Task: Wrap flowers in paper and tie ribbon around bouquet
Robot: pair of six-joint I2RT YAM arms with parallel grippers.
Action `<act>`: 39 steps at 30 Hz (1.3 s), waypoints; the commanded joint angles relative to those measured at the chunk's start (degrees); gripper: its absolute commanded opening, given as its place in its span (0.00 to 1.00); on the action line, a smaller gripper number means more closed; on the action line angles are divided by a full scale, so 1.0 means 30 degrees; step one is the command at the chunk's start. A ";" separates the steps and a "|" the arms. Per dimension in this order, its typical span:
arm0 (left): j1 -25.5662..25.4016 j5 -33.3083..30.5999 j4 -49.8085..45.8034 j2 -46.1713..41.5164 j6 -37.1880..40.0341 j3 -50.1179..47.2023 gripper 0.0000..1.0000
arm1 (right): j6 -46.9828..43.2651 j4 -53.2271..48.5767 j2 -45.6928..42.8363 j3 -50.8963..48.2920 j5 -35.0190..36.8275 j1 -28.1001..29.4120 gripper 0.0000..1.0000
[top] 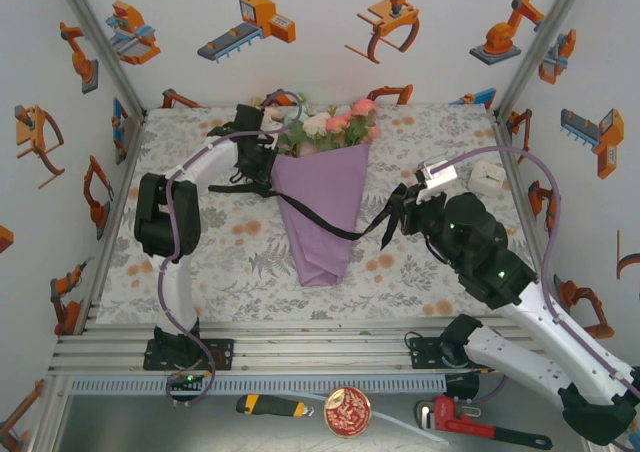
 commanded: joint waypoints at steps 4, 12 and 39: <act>0.0105 0.0356 -0.0935 0.0421 0.0926 0.0831 0.33 | 0.0142 0.0184 0.0011 0.0771 0.0026 -0.0068 0.00; 0.0110 0.0510 -0.1615 0.1136 0.1124 0.1483 0.34 | 0.0138 0.0008 -0.0135 0.0839 0.0085 -0.0119 0.00; 0.1924 -0.5461 -0.3785 -1.3659 -0.4705 -0.2732 0.00 | -0.2052 -0.2199 -0.3254 0.2923 0.7492 -0.0148 0.00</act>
